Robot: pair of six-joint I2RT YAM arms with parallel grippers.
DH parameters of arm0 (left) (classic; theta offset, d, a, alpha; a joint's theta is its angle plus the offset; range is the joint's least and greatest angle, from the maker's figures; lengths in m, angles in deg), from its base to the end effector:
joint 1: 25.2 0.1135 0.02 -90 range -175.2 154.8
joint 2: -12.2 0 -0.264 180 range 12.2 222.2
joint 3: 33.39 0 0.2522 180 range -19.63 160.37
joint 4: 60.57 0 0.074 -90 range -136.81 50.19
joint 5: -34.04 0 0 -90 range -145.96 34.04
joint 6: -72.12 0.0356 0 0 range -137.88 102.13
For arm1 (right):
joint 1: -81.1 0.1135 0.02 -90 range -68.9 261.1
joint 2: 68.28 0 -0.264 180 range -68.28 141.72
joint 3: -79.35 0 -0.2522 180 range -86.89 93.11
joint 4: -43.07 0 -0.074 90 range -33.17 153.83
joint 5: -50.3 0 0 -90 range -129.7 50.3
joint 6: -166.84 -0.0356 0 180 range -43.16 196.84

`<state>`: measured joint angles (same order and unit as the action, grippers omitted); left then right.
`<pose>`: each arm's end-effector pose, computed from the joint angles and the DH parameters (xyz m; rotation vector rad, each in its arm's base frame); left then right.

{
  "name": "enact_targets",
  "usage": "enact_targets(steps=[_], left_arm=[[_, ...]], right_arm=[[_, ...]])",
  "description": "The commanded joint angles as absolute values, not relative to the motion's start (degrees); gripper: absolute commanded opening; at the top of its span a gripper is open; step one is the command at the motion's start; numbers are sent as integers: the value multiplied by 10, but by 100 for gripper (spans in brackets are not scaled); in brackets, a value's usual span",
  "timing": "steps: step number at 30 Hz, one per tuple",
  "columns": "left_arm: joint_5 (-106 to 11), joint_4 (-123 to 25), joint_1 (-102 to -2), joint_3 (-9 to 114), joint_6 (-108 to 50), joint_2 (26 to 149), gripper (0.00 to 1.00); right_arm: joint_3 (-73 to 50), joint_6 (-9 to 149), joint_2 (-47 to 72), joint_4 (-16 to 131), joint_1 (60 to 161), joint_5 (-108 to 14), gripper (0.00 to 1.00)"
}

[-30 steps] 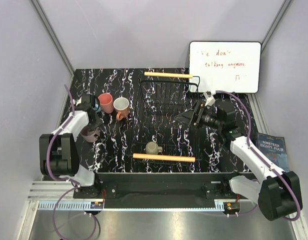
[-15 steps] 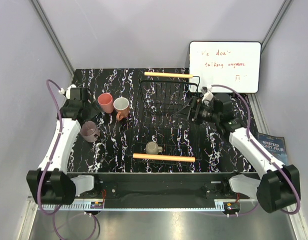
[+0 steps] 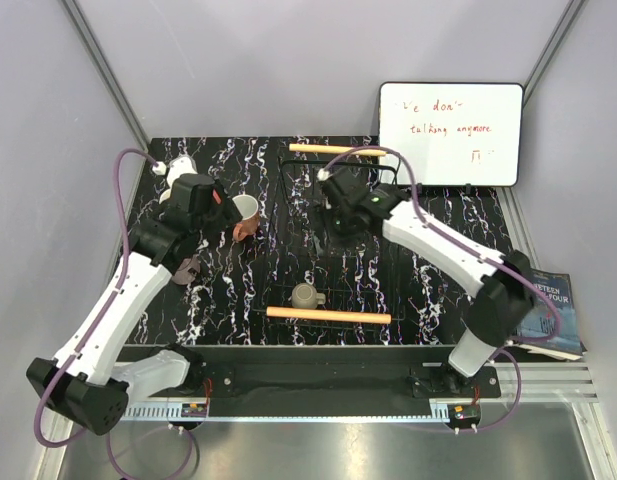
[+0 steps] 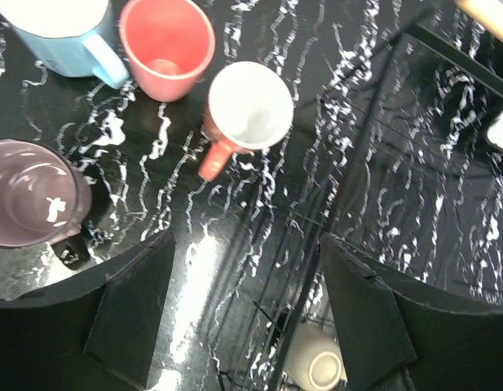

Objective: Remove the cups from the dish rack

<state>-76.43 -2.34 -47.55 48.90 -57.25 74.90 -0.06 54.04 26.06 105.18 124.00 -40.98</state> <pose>0.2085 -0.0723 0.3656 -0.5132 2.1423 -0.2011 0.2574 0.2403 0.3135 -0.4652 2.5733 0.4601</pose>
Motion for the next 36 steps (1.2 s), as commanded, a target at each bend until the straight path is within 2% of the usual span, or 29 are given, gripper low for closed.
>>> enact_targets(steps=[1, 14, 36], left_arm=[[-794, -47, -501, 470, -585, 724, 76], [-773, -77, -523, 420, -582, 695, 77], [-777, -88, -541, 425, -574, 699, 77]], right_arm=[[55, 588, 283, 1203, 1265, -291, 81], [55, 586, 268, 1203, 1292, -452, 79], [32, 584, 393, 1043, 1337, -506, 79]])
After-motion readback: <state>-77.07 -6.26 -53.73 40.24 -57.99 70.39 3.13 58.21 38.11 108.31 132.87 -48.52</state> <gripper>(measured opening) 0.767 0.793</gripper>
